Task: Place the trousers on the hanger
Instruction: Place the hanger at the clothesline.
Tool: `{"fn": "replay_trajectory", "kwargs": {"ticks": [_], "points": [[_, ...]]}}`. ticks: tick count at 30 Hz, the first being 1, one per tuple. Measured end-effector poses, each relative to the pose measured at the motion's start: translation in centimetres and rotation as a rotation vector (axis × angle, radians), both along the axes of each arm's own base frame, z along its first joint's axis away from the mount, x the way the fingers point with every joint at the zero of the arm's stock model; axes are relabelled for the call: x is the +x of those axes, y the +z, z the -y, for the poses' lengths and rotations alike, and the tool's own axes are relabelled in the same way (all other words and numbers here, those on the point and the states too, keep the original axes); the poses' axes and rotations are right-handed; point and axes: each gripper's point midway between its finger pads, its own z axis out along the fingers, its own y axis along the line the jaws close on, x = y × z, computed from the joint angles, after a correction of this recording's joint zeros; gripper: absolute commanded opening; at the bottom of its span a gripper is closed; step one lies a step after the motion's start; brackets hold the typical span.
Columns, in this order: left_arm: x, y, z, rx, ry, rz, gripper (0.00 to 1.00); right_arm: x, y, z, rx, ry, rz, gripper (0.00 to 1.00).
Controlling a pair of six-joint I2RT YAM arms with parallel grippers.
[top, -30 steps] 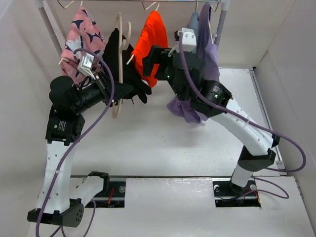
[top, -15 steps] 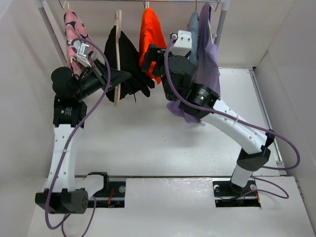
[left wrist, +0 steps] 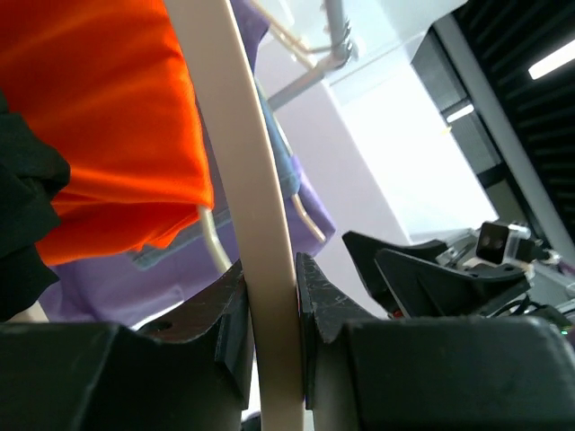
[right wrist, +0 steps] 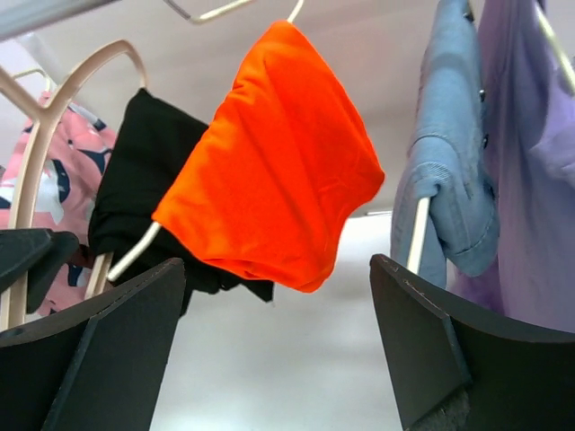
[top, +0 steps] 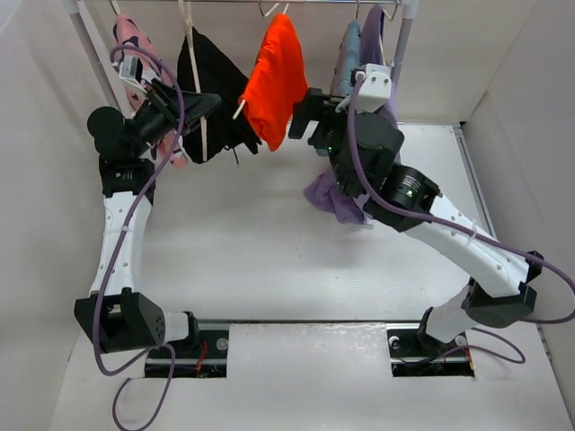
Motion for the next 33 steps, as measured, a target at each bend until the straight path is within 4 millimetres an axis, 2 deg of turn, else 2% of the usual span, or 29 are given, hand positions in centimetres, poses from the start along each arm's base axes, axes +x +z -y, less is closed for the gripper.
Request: {"fn": "replay_trajectory", "kwargs": {"ticks": [6, 9, 13, 20, 24, 28, 33], "points": [[1.1, 1.5, -2.4, -0.045, 0.028, 0.025, 0.0, -0.7, 0.7, 1.2, 0.021, 0.002, 0.0, 0.87], [2.3, 1.9, -3.7, -0.057, 0.042, 0.028, 0.0, -0.8, 0.2, 1.3, 0.011, 0.002, -0.013, 0.87], [3.7, 1.2, -5.1, -0.066, 0.06, 0.013, 0.0, -0.8, -0.9, 1.1, -0.014, 0.003, -0.039, 0.87], [4.6, 0.1, -6.2, -0.065, 0.056, -0.019, 0.0, -0.8, -2.0, 1.1, -0.036, 0.003, -0.067, 0.87], [6.0, -0.7, -7.1, -0.055, 0.051, -0.038, 0.0, -0.9, -2.5, 1.1, -0.042, 0.003, -0.081, 0.87], [7.1, -1.7, -7.3, -0.049, 0.036, -0.061, 0.0, -0.9, -3.0, 1.1, -0.05, 0.003, -0.091, 0.87], [8.1, -1.7, -7.4, -0.037, 0.015, -0.054, 0.0, -0.9, -3.6, 1.1, -0.061, 0.005, -0.105, 0.87]]}}
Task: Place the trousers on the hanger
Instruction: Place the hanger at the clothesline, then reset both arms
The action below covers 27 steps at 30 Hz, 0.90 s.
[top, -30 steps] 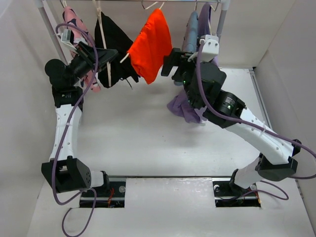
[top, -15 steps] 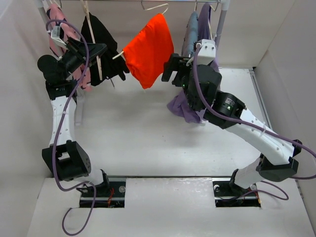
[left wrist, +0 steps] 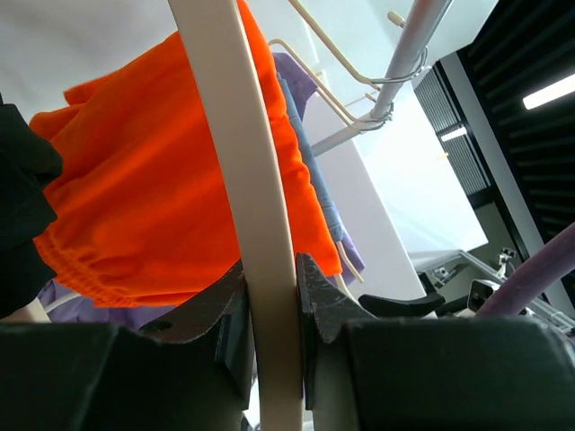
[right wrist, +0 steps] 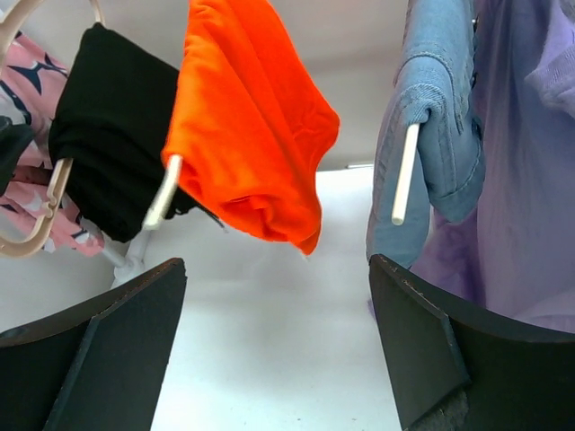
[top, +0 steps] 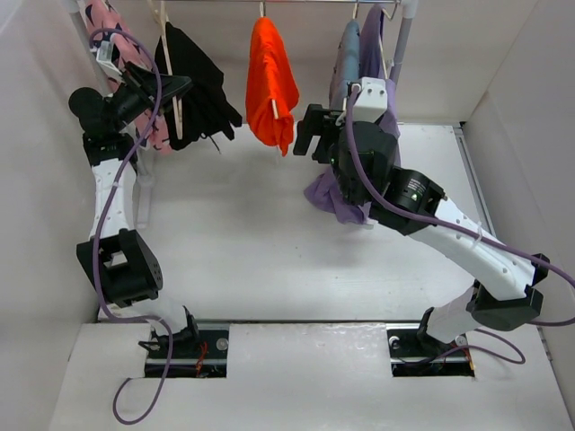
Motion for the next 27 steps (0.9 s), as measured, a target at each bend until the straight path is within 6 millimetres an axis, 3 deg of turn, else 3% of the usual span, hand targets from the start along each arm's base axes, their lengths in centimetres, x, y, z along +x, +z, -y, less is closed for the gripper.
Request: {"fn": "replay_trajectory", "kwargs": {"ticks": [2, 3, 7, 11, 15, 20, 27], "points": [[0.1, -0.1, 0.0, 0.001, -0.001, 0.001, 0.14, 0.0, -0.1, 0.0, 0.001, 0.0, -0.002, 0.87], [0.1, -0.1, 0.0, 0.001, -0.001, 0.001, 0.34, -0.1, -0.1, 0.1, 0.001, 0.0, -0.003, 0.87], [-0.5, -0.1, 0.1, 0.021, 0.005, 0.043, 0.68, -0.3, -0.4, 0.5, -0.008, 0.0, -0.012, 0.88], [-2.0, 0.2, 0.5, 0.062, 0.018, 0.079, 0.86, -0.6, -0.5, 0.8, -0.004, 0.01, -0.016, 0.9], [-4.0, 0.9, 1.1, 0.126, 0.041, 0.125, 1.0, -1.0, -0.6, 0.6, 0.005, 0.037, -0.02, 0.9], [-5.7, 0.9, 1.2, 0.228, 0.114, 0.153, 1.0, -1.5, -1.4, 0.3, -0.004, 0.08, -0.037, 0.92], [-5.4, -1.6, -0.7, 0.423, 0.283, 0.104, 1.0, -2.2, -2.9, -0.5, -0.03, 0.154, -0.067, 0.94]]}}
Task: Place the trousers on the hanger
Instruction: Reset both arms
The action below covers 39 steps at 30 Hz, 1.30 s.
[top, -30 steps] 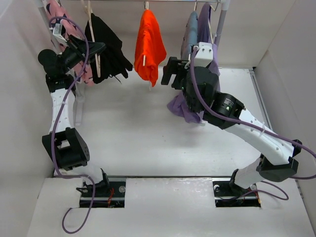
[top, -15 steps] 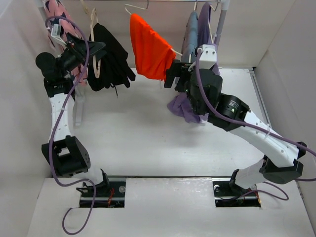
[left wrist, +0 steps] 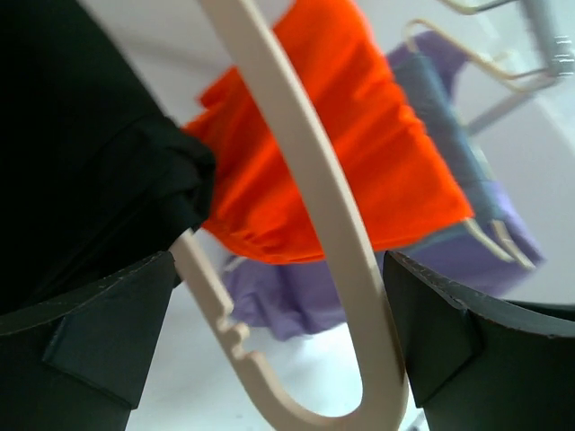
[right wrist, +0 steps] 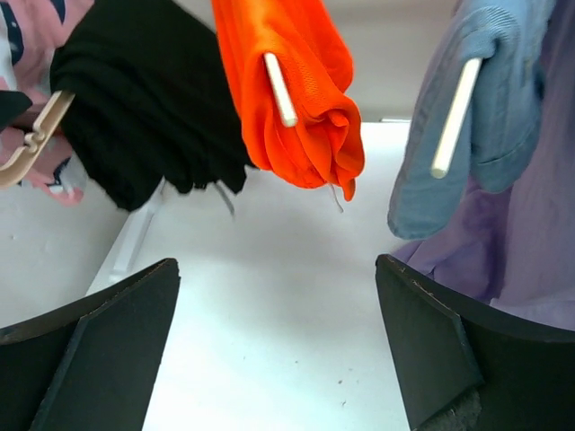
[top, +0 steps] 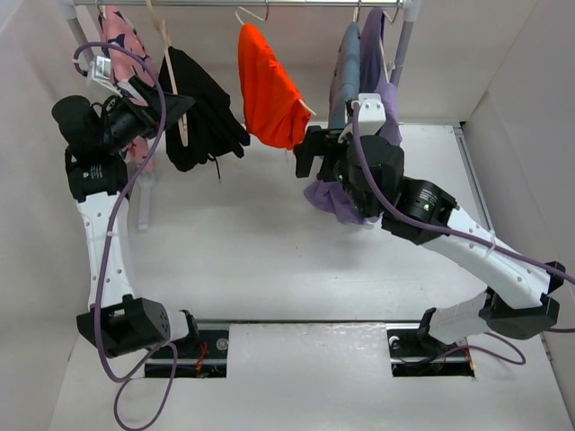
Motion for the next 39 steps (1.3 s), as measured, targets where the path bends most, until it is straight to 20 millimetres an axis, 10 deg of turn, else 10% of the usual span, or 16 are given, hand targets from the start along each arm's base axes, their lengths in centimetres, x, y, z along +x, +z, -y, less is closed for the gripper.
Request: {"fn": "replay_trajectory", "kwargs": {"ticks": [15, 22, 31, 39], "points": [[-6.1, 0.2, -4.2, 0.474, 0.321, 0.085, 1.0, -1.1, -2.4, -1.3, -0.041, 0.106, -0.049, 0.99], [-9.8, -0.5, -4.9, 0.71, 0.342, 0.14, 1.0, -2.9, -10.2, -1.0, -0.134, 0.177, -0.176, 0.99], [-11.3, -11.1, -6.8, 0.852, 0.324, -0.063, 1.0, -7.1, -22.9, 1.5, -0.2, 0.216, -0.435, 0.99], [-12.2, -21.0, -7.6, 0.838, 0.29, -0.301, 1.0, -9.8, -28.8, 3.9, -0.196, 0.204, -0.564, 0.99]]}}
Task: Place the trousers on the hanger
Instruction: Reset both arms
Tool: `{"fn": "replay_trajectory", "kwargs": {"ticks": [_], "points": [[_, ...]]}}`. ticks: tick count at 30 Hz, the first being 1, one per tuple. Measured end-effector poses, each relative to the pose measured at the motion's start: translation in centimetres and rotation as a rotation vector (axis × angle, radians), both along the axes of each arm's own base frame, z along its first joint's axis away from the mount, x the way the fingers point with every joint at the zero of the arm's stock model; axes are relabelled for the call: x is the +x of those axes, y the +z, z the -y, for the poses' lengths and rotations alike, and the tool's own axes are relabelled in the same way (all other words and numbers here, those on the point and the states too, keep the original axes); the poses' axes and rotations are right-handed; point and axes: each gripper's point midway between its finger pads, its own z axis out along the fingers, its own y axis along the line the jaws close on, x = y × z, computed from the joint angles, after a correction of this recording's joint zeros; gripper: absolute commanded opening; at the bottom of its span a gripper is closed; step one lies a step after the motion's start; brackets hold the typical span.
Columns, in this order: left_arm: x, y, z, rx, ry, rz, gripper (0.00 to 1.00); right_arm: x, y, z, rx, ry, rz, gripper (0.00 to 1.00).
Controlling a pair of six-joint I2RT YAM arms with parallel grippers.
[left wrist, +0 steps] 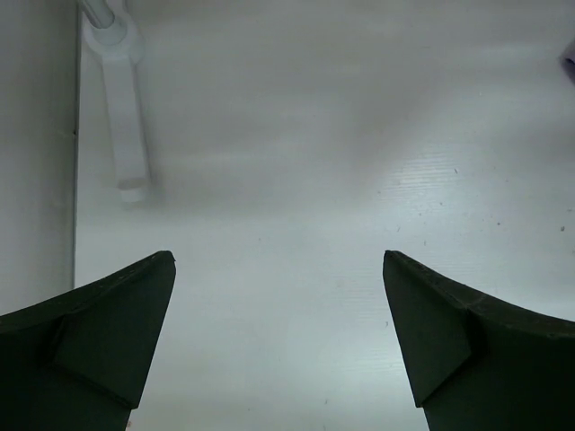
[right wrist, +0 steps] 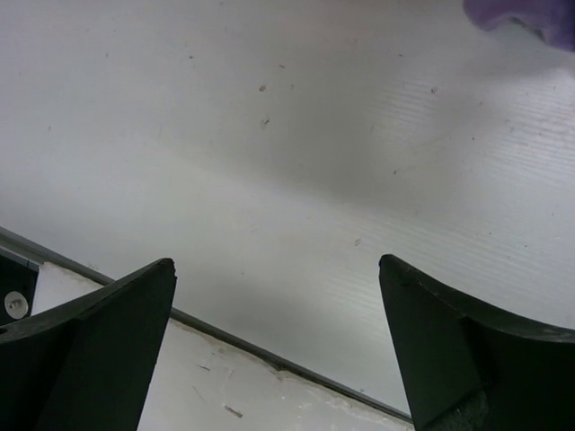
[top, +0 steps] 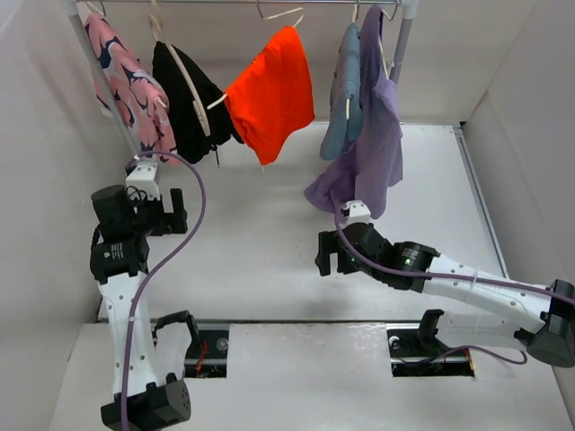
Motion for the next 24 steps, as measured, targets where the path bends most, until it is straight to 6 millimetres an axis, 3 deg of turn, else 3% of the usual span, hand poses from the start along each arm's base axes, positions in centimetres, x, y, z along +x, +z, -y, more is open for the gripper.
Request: {"fn": "replay_trajectory", "kwargs": {"ticks": [3, 9, 12, 15, 21, 24], "points": [[-0.2, 0.0, -0.1, 0.004, 0.01, 0.017, 1.0, -0.3, -0.6, 0.3, 0.009, -0.008, -0.012, 0.99], [0.0, 2.1, -0.7, 0.078, 0.02, 0.138, 1.0, 0.0, -0.5, 0.3, 0.016, -0.025, 0.0, 0.99], [0.6, 1.6, -1.6, 0.152, 0.019, 0.172, 1.0, 0.2, -0.5, 0.4, 0.011, -0.034, 0.011, 0.99], [1.2, -0.7, -2.4, 0.209, 0.01, 0.159, 1.0, 0.4, -0.4, 0.6, 0.006, -0.04, 0.024, 0.99], [0.8, -8.1, -2.6, 0.204, -0.017, 0.012, 1.0, 0.8, -0.3, 1.0, -0.01, -0.057, 0.045, 0.99], [0.8, -8.8, -2.6, 0.202, -0.019, -0.001, 1.0, 0.9, -0.2, 1.1, -0.02, -0.053, 0.055, 0.99]]}}
